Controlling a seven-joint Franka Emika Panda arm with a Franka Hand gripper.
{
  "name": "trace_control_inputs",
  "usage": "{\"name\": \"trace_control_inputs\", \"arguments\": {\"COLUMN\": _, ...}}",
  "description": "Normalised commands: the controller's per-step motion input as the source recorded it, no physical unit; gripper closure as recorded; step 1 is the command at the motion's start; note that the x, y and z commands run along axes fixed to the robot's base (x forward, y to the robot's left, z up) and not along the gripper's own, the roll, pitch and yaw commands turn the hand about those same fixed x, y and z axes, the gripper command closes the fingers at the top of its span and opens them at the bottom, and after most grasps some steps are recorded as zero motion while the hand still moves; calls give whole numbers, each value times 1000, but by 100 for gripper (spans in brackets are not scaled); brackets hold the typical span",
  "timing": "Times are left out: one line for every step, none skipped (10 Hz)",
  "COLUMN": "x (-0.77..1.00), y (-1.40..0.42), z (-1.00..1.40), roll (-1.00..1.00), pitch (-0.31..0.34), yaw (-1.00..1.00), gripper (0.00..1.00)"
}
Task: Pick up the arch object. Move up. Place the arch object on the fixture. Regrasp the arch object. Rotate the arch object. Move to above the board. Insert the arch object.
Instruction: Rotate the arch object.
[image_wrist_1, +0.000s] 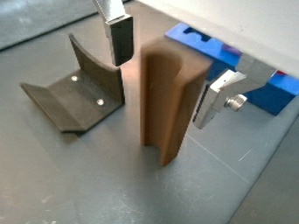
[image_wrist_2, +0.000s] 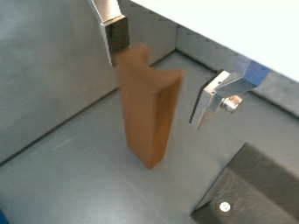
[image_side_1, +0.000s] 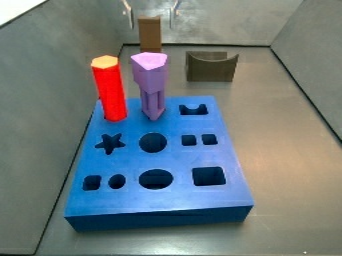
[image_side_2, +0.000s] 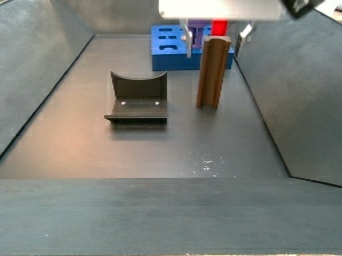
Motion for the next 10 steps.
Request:
{"name": "trace_control_inputs", "arguments": {"x": -29, "y": -19, "z": 920, "roll": 45, "pitch": 42, "yaw": 23, "gripper": 0}}
{"name": "trace_control_inputs", "arguments": {"x": -20, "y": -13, "z": 714, "roll": -13, "pitch": 49, "yaw": 20, "gripper": 0}}
{"name": "trace_control_inputs", "arguments": {"x": -13, "y": -7, "z": 557, "roll": -50, "pitch": 56, "yaw": 18, "gripper": 0}}
{"name": "trace_control_inputs", "arguments": {"x": -5, "y": -4, "z": 352, "roll": -90, "pitch": 68, "yaw": 4, "gripper": 0}}
{"name": "trace_control_inputs", "arguments": {"x": 0, "y": -2, "z": 213, "roll": -116, "pitch": 75, "yaw": -8, "gripper": 0}}
{"name": "trace_control_inputs", "arguments": {"x": 0, "y": 0, "z": 0, "roll": -11, "pitch": 5, "yaw": 1000, "gripper": 0}}
{"name": "trace_control_inputs", "arguments": {"x": 5, "y": 5, "z": -28, "roll": -11, "pitch": 5, "yaw": 1000, "gripper": 0}}
{"name": "trace_control_inputs", "arguments": {"x": 12, "y": -6, "z": -21, "roll": -9, "pitch": 5, "yaw": 1000, "gripper": 0}}
{"name": "trace_control_inputs", "arguments": {"x": 13, "y": -3, "z": -19, "roll": -9, "pitch": 5, "yaw": 1000, "gripper": 0}}
{"name": "trace_control_inputs", "arguments": {"x": 15, "y": -3, "z": -16, "roll": -9, "pitch": 5, "yaw": 1000, "gripper": 0}}
